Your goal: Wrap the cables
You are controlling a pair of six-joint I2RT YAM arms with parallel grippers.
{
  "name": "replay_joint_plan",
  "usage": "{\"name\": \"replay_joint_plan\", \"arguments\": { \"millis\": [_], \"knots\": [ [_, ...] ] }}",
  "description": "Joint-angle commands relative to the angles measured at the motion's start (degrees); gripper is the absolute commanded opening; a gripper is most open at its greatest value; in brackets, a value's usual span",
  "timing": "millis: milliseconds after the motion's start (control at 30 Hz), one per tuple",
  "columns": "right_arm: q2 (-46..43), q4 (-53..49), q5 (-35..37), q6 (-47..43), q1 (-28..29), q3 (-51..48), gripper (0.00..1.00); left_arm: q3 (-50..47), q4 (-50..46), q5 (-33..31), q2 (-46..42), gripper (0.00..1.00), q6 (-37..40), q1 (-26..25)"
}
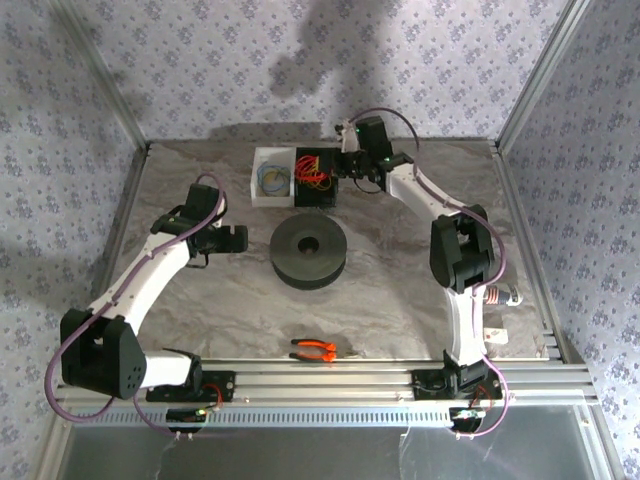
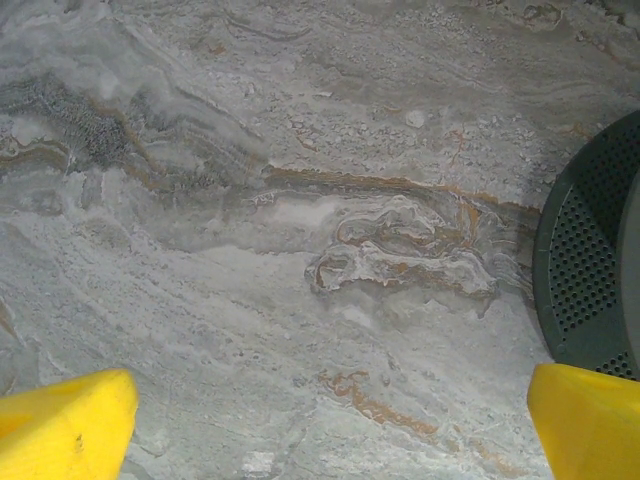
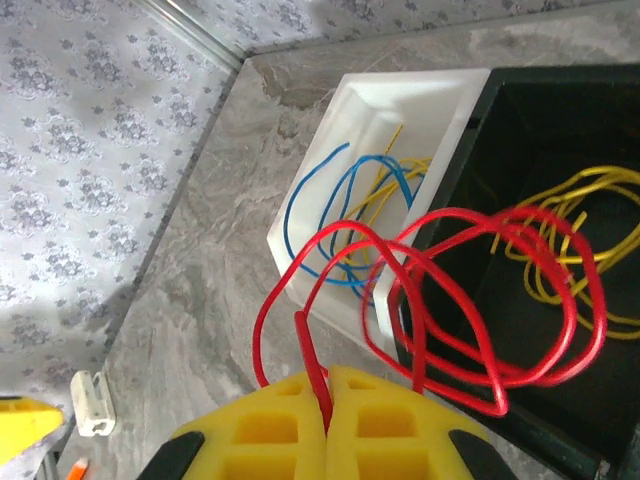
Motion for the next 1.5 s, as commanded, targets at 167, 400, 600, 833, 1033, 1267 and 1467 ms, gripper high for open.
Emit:
{"name": "replay_joint_plan", "arguments": {
  "millis": [167,400,600,833,1033,1267,1467],
  "knots": [
    [-9.51,15.5,-15.31,9.07,-2.18,-9.41,0.0,-1.71,8.06,9.03,-1.84,1.0,0.52,-0.36],
    [-18.67,19.71,-26.7,3.6,-2.21,-18.29,0.0,-1.44,15.2,20.39,-0.47,1.0,-0.89,0.63],
    [-28.96,8.18,-34.2,-18.49,-0.79,-25.17,0.0,-6.23,30.52,42.14,-0.89,1.0,-9.4,6.82],
    [-33.93,-11.96,-41.6,-38.12,0.43,-23.87,0.0,-8.9,42.23,54.95,-1.51,1.0,-15.84,7.83],
    [-33.61,-16.88,-43.41,-42.39,0.41,-22.71,0.0,-10.73,50.26,61.36,-2.85,0.93,-20.34,7.73],
    [-30.9,-17.13,-43.61,-42.26,0.6,-20.25,0.0,-11.35,49.82,63.07,-5.53,0.82,-18.44,6.43],
    [-28.78,-17.58,-44.08,-42.34,0.87,-18.1,0.0,-11.52,50.31,63.43,-5.27,0.68,-17.49,4.24]
  ]
}}
